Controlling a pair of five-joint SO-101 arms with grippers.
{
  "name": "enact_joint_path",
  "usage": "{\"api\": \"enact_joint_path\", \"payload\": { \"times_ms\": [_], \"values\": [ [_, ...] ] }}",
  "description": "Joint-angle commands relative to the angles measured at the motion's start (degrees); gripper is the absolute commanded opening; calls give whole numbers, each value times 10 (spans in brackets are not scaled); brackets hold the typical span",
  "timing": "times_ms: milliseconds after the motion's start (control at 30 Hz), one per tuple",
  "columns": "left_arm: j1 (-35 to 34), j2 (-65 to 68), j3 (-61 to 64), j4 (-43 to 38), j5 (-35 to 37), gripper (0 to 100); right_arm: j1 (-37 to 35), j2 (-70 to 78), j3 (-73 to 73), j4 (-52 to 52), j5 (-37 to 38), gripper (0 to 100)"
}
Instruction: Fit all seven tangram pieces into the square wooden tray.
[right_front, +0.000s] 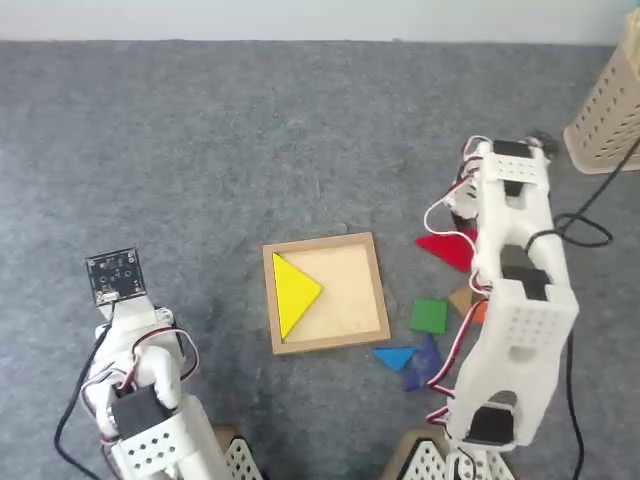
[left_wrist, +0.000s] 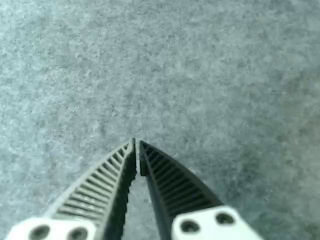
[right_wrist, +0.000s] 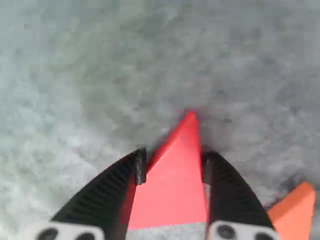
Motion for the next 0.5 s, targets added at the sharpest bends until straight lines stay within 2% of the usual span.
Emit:
{"api": "enact_joint_path", "payload": {
  "times_ms": [0, 133, 200, 300, 367, 467],
  "values": [
    [2, -4, -5, 4, 9, 13, -28, 2, -42, 6, 177, 147],
    [2, -4, -5, 4, 9, 13, -40, 4, -105, 19, 418, 84],
    [2, -4, -5, 4, 9, 13, -51, 4, -134, 44, 515, 58],
    [2, -4, -5, 4, 9, 13, -74, 3, -155, 84, 648, 72],
    [2, -4, -5, 4, 9, 13, -88, -1, -156, 97, 668, 107],
    [2, -4, -5, 4, 9, 13, -103, -13, -156, 106, 647, 146]
  ]
}}
